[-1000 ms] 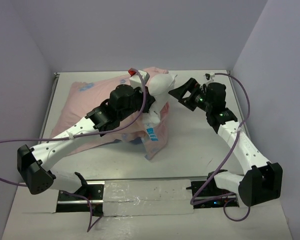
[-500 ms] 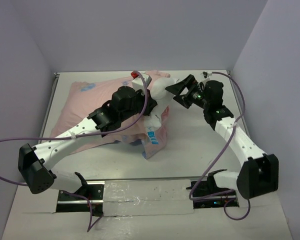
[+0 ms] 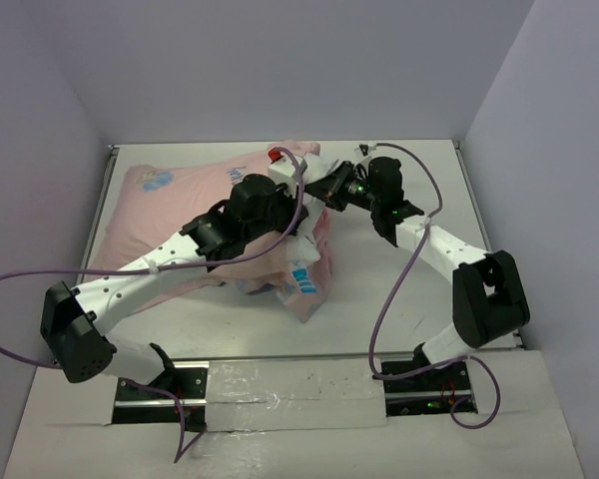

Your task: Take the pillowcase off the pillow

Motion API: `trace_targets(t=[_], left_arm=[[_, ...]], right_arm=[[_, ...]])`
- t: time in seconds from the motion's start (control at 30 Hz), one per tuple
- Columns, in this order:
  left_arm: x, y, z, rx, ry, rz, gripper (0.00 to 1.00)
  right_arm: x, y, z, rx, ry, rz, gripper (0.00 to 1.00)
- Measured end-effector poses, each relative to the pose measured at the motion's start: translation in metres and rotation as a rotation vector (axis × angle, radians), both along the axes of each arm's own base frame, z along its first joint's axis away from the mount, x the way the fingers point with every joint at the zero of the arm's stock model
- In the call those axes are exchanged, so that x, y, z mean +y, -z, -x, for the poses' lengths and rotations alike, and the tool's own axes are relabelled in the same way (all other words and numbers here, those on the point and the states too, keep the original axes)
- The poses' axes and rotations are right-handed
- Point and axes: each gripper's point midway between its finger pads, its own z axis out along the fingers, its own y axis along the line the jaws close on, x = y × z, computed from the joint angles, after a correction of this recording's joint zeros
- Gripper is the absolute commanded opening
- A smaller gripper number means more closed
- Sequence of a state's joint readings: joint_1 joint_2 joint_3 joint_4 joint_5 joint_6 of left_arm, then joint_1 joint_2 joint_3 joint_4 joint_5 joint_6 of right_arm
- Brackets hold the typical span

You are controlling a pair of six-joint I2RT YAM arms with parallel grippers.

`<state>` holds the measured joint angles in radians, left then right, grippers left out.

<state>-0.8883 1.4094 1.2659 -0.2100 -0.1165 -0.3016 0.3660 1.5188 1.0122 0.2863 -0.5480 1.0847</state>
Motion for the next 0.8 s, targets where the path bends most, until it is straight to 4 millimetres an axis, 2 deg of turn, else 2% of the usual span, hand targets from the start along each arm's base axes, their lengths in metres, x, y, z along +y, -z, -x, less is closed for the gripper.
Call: trace_targets(t=[0.03, 0.07, 0.1, 0.13, 0.17, 0.33, 0.43, 0.53, 0.63, 0.7, 0.8], left_arm=[[0.001, 0.002, 0.001, 0.005, 0.000, -0.008, 0.02], [0.002, 0.003, 0.001, 0.006, -0.001, -0.012, 0.17], [0.003, 0.003, 0.000, 0.008, -0.007, -0.015, 0.53], [0.004, 0.003, 0.000, 0.006, -0.011, -0.019, 0.66], [0.003, 0.000, 0.002, 0.011, -0.012, -0.005, 0.99], [0.006, -0.039, 0.022, -0.003, -0.028, 0.122, 0.99], [0.029, -0.045, 0.036, 0.015, -0.076, 0.201, 0.99], [0.047, -0.033, 0.046, 0.059, -0.123, 0.234, 0.99], [0.052, -0.010, 0.049, 0.117, -0.156, 0.234, 0.99], [0.051, 0.013, 0.052, 0.166, -0.158, 0.210, 0.99], [0.041, 0.054, 0.065, 0.253, -0.108, 0.146, 0.99]], right_arm=[[0.001, 0.001, 0.000, 0.000, -0.002, -0.011, 0.00], [0.001, 0.000, 0.000, -0.001, 0.000, -0.016, 0.00], [0.000, -0.001, -0.002, -0.005, 0.009, -0.018, 0.00], [-0.002, -0.002, -0.003, -0.012, 0.024, -0.014, 0.00], [-0.006, -0.002, -0.006, -0.015, 0.047, -0.004, 0.00], [-0.048, -0.001, -0.020, 0.006, 0.245, 0.061, 0.00], [-0.102, -0.005, -0.018, 0.003, 0.456, 0.089, 0.00], [-0.172, -0.010, -0.017, -0.008, 0.722, 0.130, 0.00], [-0.227, -0.018, -0.009, -0.035, 0.955, 0.165, 0.00], [-0.248, -0.022, 0.006, -0.053, 1.055, 0.180, 0.00], [-0.258, -0.028, 0.018, -0.068, 1.105, 0.194, 0.00]])
